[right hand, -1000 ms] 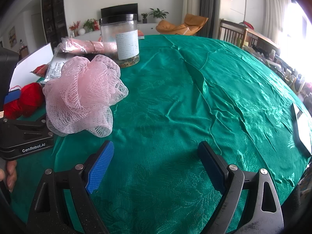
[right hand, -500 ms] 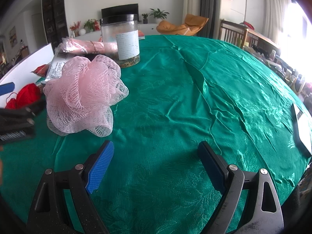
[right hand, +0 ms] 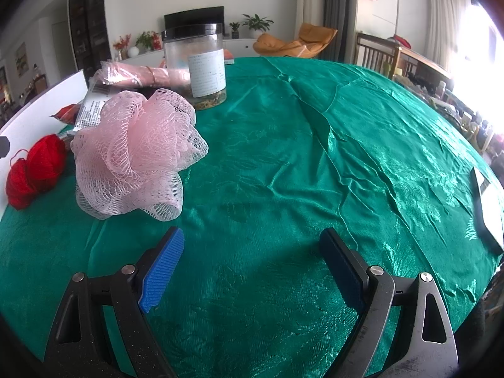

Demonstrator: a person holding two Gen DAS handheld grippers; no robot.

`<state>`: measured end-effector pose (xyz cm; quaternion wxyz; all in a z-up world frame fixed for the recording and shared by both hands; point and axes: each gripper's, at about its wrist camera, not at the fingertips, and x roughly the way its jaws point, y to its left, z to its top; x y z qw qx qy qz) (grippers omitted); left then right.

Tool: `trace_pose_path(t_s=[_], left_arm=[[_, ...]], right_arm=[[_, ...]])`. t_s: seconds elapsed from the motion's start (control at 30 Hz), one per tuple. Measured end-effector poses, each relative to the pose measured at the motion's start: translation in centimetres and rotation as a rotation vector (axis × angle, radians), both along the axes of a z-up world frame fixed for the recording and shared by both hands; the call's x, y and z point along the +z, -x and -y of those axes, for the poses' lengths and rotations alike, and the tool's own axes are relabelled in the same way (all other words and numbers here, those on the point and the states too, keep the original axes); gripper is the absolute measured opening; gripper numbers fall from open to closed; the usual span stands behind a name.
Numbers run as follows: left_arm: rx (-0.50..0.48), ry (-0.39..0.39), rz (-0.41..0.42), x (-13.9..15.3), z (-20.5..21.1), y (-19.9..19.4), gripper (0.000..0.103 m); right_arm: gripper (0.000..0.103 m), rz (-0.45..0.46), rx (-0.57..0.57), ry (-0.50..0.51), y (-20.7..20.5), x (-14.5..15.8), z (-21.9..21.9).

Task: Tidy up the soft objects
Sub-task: 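Position the left gripper around the red yarn while the right gripper approaches the pink loofah, then close the left gripper on the red yarn while the right gripper grasps the pink loofah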

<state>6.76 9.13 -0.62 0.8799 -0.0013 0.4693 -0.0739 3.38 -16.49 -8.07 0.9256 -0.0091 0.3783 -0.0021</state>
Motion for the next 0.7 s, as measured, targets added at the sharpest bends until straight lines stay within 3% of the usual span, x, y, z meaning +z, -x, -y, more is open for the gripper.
trace_pose_path(t_s=[0.17,0.3,0.33,0.37,0.43,0.5,0.6,0.7], left_arm=[[-0.026,-0.139,0.009,-1.0,1.4,-1.3,0.103],[-0.117,-0.106,-0.112,-3.6,2.4,-1.7,0.103],[-0.158,-0.125,-0.099,-3.4,2.8,-1.0,0.103],[-0.218,-0.108,-0.094,-2.9,3.1,-0.3,0.103],[-0.296,0.014,-0.109,-1.5,2.6,0.7,0.103],[-0.287,0.082,-0.093,-0.2,1.6,1.1,0.103],[-0.228,-0.001,-0.054,-0.1,1.2,0.3,0.103],[-0.247,-0.070,-0.069,-2.0,2.8,-0.8,0.103]], right_arm=[[0.090,0.000,0.000,0.000,0.0,0.0,0.0],[0.090,0.000,0.000,0.000,0.0,0.0,0.0],[0.090,0.001,0.001,0.000,0.0,0.0,0.0],[0.090,0.001,0.001,0.000,0.1,0.0,0.0],[0.090,0.001,0.002,0.000,0.1,-0.1,0.0],[0.090,0.000,0.001,0.000,0.0,0.0,0.0],[0.090,0.000,0.001,0.000,0.0,0.0,0.0],[0.090,0.000,0.002,0.000,0.0,0.0,-0.1]])
